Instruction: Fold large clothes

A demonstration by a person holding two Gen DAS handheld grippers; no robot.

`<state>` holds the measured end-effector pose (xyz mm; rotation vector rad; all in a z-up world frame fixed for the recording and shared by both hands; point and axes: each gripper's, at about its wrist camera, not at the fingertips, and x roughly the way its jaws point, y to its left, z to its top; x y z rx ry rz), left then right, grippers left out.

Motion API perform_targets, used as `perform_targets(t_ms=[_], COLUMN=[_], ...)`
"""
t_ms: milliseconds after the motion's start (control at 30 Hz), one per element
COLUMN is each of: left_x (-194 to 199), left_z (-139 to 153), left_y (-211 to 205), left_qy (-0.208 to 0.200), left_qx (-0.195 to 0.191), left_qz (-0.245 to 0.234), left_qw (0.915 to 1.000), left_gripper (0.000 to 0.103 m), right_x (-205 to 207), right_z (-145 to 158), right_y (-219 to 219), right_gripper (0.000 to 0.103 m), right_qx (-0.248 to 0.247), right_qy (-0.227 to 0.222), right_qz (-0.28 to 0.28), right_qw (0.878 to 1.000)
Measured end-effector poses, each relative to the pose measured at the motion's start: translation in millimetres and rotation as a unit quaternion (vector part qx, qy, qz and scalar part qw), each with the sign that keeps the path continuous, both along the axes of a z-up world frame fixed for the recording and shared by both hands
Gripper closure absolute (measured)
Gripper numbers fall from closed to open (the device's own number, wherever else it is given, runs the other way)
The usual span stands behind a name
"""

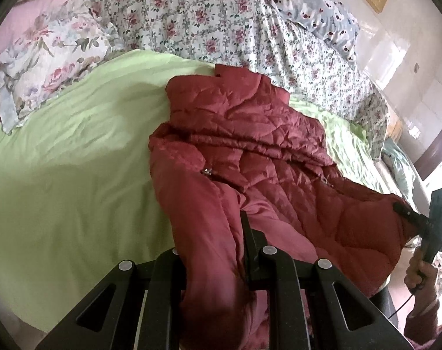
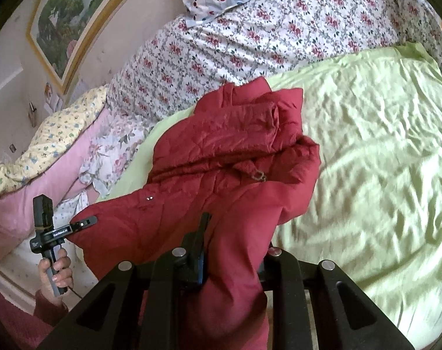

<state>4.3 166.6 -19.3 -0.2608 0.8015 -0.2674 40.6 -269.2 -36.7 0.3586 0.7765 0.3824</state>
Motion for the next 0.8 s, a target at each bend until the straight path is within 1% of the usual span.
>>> perform_targets(t_ms=[233, 433, 600, 800], left_x=[20.0, 43.1, 74.7, 121.8], left_z=[12.7, 23.3, 30.9, 30.5], left_y=[2.7, 1.0, -1.5, -10.1], left_qy=[-0.012, -0.031, -0.045, -0.048], left_qx=[-0.017, -0.026, -0.038, -0.037], left_qz=[0.006, 0.025, 0.049, 0.071], left_qw=[0.9998, 0.9989, 0.9971, 0.9956], left_gripper=[0.086, 0.086, 0.085, 0.085], right_x=[21.3, 46.4, 78.7, 126.6], right_z=[13.1, 26.4, 36.1, 38.6], right_y=[1.9, 4.6, 3.0, -0.1], right_gripper=[0.083, 0.083, 0.083, 0.083], right_qx=[0.001, -0.01, 0.001, 0.023], right_qy=[-0.021, -0.045, -0.066, -0.073], right_qz=[-0.001, -0.015, -0.038, -0.073], right_qw=[1.0, 0.999, 0.997, 0.994])
